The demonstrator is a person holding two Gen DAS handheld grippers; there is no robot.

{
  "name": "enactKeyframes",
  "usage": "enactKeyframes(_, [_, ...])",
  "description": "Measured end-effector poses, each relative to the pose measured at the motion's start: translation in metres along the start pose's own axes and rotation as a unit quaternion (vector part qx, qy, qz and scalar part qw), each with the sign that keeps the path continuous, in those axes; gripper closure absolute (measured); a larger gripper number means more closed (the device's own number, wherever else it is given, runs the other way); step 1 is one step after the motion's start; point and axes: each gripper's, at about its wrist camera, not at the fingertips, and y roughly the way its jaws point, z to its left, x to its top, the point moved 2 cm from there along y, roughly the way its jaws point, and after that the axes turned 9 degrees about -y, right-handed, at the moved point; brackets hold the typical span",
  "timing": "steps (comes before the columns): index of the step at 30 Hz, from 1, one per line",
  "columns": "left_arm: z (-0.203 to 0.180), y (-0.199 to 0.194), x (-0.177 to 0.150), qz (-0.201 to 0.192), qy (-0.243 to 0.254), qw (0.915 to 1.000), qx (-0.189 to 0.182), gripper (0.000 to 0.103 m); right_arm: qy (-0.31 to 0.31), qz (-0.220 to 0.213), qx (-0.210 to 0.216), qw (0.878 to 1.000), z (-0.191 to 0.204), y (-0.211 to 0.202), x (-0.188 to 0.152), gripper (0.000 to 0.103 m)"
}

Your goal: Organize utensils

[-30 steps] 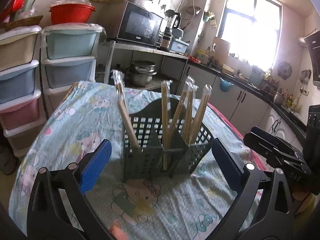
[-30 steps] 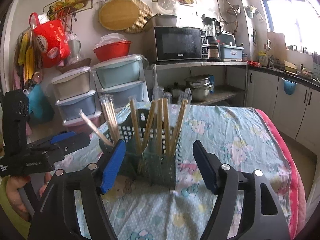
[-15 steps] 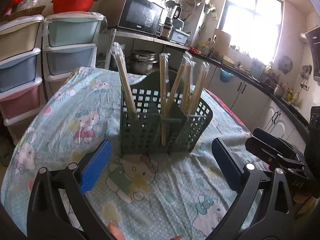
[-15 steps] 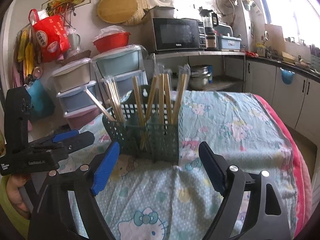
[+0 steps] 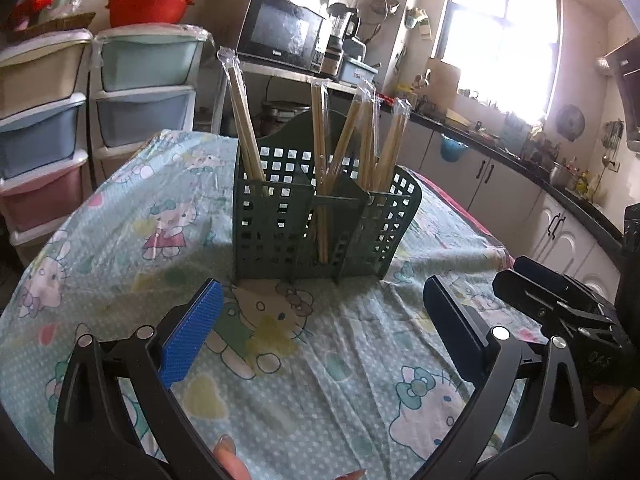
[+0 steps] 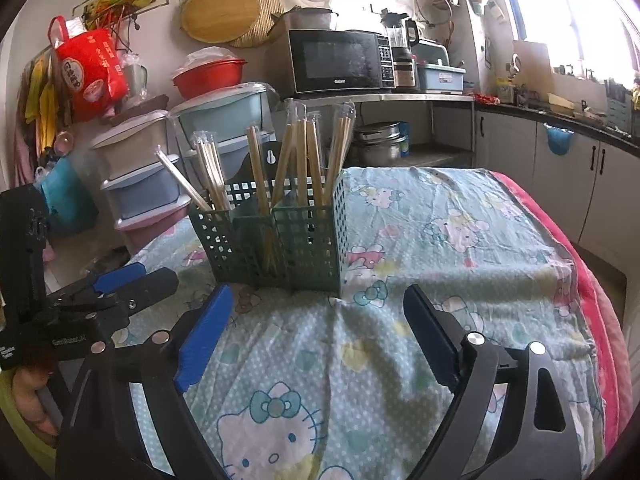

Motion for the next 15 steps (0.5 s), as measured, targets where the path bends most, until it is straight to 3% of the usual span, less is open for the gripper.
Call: enactKeyframes(15, [0.000, -0.006, -0.010, -0.035, 0.011, 0.9993, 0.009, 0.011, -0.019, -0.061, -0.053, 0.997, 0.007, -0.013, -0.015, 0.009])
